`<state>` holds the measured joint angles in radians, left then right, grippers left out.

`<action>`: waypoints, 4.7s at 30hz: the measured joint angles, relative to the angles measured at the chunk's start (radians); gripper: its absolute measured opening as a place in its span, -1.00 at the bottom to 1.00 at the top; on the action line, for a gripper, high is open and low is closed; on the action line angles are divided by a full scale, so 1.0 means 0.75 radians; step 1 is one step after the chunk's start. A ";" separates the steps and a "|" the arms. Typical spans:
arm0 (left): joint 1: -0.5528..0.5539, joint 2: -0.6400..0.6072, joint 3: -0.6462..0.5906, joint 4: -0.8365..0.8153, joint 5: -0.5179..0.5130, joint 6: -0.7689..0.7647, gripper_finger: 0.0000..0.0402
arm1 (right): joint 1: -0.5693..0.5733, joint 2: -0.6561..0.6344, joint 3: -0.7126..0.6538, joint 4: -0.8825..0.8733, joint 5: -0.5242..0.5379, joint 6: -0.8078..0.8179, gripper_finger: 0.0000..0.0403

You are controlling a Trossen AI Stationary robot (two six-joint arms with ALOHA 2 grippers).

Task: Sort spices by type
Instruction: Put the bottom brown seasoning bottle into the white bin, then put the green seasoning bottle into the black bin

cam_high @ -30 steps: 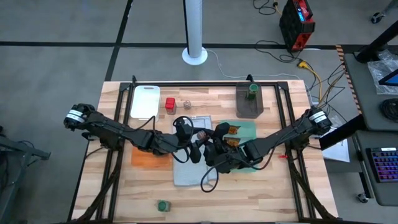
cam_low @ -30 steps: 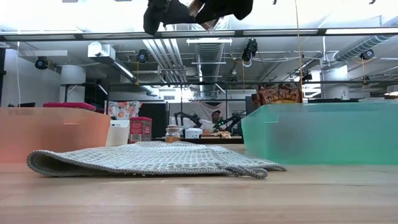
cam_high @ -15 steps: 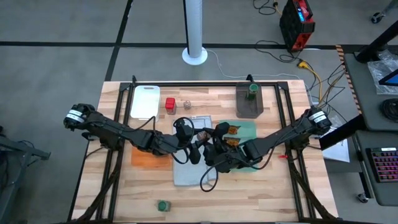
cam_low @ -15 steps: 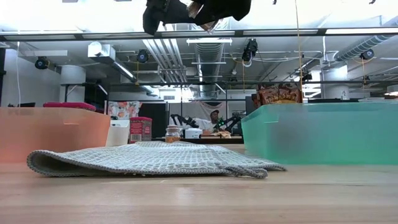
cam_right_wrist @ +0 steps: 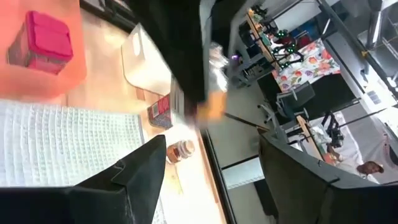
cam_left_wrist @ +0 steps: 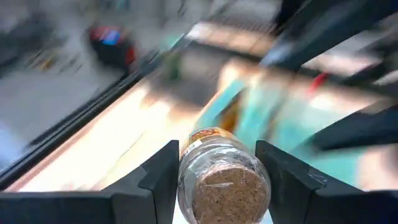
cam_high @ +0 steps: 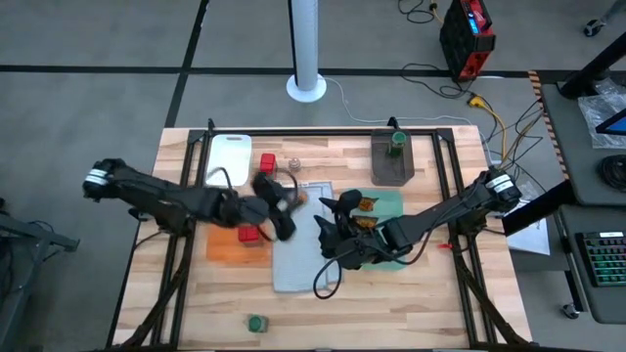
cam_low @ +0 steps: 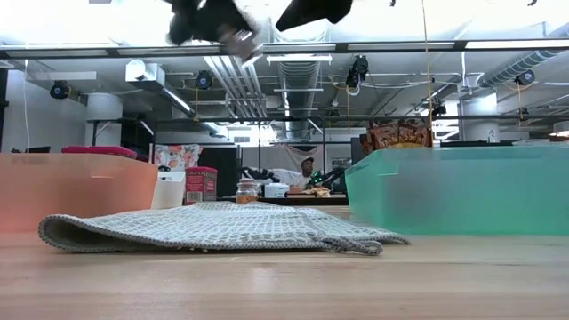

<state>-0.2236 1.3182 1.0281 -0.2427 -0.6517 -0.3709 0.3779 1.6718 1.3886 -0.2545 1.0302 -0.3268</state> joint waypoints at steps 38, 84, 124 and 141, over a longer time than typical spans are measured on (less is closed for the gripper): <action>1.393 0.152 0.067 -0.858 0.608 0.205 -0.17 | -0.022 -0.002 0.004 -0.105 -0.022 0.176 0.26; 1.500 0.125 -0.363 -0.387 0.684 0.209 -0.17 | -0.022 -0.003 0.004 -0.184 -0.023 0.317 0.34; 1.319 -0.062 -0.105 -0.611 0.577 0.331 0.14 | -0.021 -0.005 0.010 -0.213 -0.023 0.392 0.37; 0.128 -0.565 -0.403 -0.368 0.150 0.039 0.14 | -0.145 -0.005 0.014 -0.213 -0.220 0.507 0.40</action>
<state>-0.1277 0.8942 0.7255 -0.5185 -0.5392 -0.3418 0.2692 1.6684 1.3994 -0.4145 0.8654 0.0534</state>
